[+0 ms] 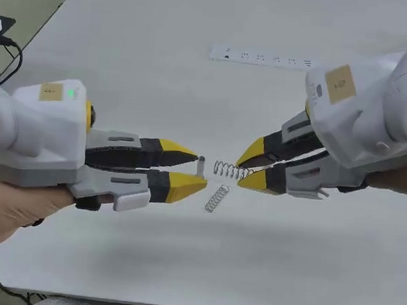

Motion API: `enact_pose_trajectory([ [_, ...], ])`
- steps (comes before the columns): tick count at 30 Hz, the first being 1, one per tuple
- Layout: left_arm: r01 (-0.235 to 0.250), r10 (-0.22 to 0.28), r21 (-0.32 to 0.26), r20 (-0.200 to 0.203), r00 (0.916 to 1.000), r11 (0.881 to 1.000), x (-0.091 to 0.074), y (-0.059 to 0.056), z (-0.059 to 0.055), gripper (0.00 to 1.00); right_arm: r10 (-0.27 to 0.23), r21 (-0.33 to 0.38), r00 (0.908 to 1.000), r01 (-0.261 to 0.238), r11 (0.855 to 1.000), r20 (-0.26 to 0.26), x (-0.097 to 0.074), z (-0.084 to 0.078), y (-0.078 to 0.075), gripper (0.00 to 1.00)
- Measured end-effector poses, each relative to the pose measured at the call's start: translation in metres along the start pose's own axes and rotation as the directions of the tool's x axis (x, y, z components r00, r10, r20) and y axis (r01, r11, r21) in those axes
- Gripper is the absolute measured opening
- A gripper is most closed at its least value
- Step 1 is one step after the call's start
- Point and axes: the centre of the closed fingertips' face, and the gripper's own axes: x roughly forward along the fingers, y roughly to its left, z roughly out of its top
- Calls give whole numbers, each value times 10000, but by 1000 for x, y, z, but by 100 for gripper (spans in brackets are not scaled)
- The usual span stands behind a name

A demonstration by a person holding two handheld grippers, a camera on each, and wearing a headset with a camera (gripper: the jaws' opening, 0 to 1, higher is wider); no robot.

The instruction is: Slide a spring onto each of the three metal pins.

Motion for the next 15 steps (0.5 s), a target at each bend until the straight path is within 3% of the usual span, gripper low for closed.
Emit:
enact_pose_trajectory([
  [3,177,-177,-13,155,9997,9998,1,-3,3,17,44,-95,10000,-44,9999,53,1,3,-1,8],
  [15,429,-430,47,154,9990,9991,8,-6,1,14,197,-445,9998,-199,9988,-48,9,4,2,8],
])
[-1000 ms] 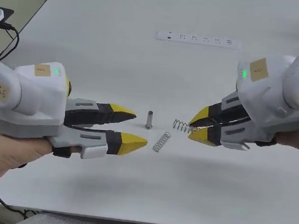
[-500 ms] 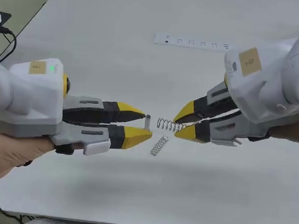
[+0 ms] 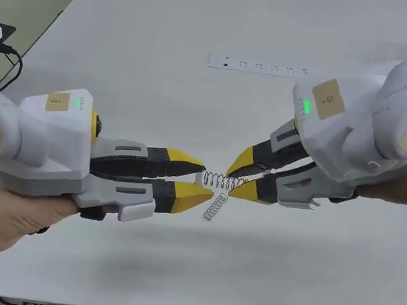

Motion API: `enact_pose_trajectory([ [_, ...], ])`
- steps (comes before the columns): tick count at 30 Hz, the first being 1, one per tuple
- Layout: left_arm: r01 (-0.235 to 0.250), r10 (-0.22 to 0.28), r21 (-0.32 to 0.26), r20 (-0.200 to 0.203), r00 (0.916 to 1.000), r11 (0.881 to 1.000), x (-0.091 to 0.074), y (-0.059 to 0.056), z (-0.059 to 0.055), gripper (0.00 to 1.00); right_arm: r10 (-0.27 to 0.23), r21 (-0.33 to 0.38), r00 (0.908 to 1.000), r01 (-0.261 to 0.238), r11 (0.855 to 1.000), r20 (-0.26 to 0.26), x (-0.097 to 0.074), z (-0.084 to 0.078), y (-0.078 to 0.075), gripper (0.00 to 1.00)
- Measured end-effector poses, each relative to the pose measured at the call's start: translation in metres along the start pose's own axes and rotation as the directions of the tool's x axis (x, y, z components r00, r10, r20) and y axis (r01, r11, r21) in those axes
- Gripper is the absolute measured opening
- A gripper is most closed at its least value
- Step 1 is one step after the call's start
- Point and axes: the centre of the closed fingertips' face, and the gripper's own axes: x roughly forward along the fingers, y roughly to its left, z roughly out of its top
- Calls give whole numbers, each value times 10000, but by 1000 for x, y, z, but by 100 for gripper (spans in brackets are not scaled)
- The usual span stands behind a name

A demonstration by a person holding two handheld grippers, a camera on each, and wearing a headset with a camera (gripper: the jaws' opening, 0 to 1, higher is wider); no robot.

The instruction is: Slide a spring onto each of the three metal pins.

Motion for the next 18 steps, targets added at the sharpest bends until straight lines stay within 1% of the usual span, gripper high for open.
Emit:
enact_pose_trajectory([
  [3,60,-59,71,-93,9999,10000,2,-1,-4,14,51,-153,10000,-52,9999,-82,3,-2,3,8],
  [5,70,-69,68,-103,9999,10000,3,-1,-6,14,62,-137,10000,-63,9999,-49,3,-1,3,8],
  [8,85,-85,16,9,10000,10000,6,-2,-8,14,124,-153,9999,-124,9998,-16,6,-1,4,8],
  [12,61,-60,66,-76,10000,10000,8,-3,-14,13,217,-126,9998,-216,9997,23,9,-2,5,8],
  [16,41,-41,46,-21,10000,10000,11,-3,-17,12,344,-202,9994,-344,9992,-11,13,-4,8,8],
  [18,82,-81,92,-97,9999,9999,13,-3,-19,11,346,-169,9994,-346,9993,-18,16,-6,8,8],
])
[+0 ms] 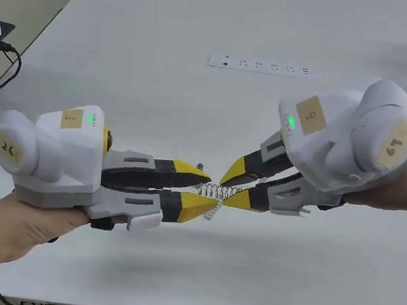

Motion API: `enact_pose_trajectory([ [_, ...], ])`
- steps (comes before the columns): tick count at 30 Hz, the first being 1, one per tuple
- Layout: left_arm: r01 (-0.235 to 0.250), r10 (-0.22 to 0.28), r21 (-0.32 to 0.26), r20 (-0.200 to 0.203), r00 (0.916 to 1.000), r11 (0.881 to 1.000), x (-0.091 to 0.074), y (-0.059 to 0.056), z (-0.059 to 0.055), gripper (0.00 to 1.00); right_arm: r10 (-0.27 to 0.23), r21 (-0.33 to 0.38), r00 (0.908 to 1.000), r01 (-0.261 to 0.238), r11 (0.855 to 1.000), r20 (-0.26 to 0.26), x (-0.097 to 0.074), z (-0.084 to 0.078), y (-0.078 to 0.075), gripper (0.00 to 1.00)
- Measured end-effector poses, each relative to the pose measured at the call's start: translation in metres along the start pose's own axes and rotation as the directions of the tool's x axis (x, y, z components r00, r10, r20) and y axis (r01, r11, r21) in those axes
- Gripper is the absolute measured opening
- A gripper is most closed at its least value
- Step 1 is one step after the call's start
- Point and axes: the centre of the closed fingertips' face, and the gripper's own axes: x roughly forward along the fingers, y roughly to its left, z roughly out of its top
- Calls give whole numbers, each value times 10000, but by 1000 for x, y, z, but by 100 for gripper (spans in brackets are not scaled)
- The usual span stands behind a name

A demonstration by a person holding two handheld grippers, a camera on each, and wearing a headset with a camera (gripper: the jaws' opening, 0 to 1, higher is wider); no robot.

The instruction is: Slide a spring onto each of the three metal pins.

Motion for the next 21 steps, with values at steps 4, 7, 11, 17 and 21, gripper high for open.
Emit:
enact_pose_trajectory([
  [4,-49,49,6,3,10000,10000,2,1,-2,9,41,1,10000,-41,10000,-56,3,-3,0,8],
  [7,-105,105,-38,13,9999,9999,3,2,-5,9,55,43,10000,-55,10000,-61,4,-4,0,8],
  [11,-76,76,-23,-33,10000,10000,4,2,-8,8,67,0,10000,-67,10000,-51,6,-4,0,8],
  [17,-135,135,-82,40,9999,9999,3,2,-8,5,146,-31,9999,-146,9999,62,7,-2,2,8],
  [21,-87,89,-259,96,9999,9996,2,1,-9,5,159,-149,9998,-157,9998,141,6,-2,2,8],
])
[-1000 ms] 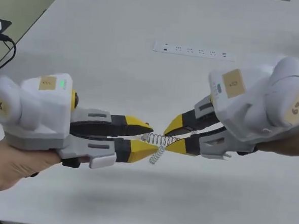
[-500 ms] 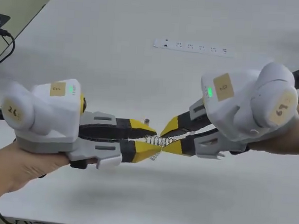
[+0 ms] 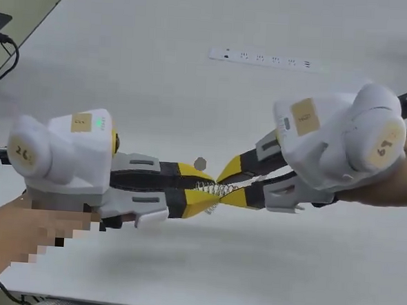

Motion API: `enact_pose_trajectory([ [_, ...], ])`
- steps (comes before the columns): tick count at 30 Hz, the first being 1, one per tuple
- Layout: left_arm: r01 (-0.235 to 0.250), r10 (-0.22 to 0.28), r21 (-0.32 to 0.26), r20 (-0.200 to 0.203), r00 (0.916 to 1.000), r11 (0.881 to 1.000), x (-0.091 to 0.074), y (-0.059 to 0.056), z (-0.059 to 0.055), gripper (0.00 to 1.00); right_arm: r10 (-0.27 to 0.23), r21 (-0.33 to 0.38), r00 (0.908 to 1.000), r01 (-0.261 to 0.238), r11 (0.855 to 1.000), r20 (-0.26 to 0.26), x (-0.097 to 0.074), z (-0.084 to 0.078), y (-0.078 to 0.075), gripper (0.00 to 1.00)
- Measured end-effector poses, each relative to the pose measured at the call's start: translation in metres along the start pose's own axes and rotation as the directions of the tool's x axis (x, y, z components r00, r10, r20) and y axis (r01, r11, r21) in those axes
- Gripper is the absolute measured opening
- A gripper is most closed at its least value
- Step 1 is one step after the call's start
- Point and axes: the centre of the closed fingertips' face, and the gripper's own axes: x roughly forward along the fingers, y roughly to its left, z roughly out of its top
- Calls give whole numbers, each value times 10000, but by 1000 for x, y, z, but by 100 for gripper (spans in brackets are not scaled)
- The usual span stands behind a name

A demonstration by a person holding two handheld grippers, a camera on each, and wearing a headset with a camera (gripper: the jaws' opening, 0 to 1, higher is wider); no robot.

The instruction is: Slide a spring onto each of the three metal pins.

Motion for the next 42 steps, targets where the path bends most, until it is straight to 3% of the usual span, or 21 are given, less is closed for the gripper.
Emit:
enact_pose_trajectory([
  [16,49,-46,-186,173,9998,9998,2,-2,2,2,-105,-447,9999,104,9989,-11,0,-3,-2,8],
  [24,191,-190,-334,53,9998,9993,3,-1,-4,2,-100,-298,9999,102,9995,79,4,-6,1,9],
  [32,239,-242,-228,-137,9996,9995,4,0,-15,2,-69,380,9996,58,9993,289,12,-19,5,10],
  [35,278,-280,-112,-173,9995,9996,4,0,-19,2,-153,1138,9968,64,9935,780,12,-19,7,10],
  [36,344,-347,-168,-220,9992,9993,4,0,-21,2,-125,1646,9962,-19,9864,862,13,-22,8,10],
  [38,347,-348,-52,-257,9991,9994,4,1,-24,2,-315,1934,9933,94,9811,1112,13,-25,4,10],
  [41,356,-358,-69,-274,9990,9993,4,5,-28,2,-581,2816,9860,119,9595,1565,13,-33,2,11],
  [42,389,-392,-136,-241,9989,9991,4,5,-28,2,-518,3176,9821,-87,9482,1813,13,-34,5,10],
])
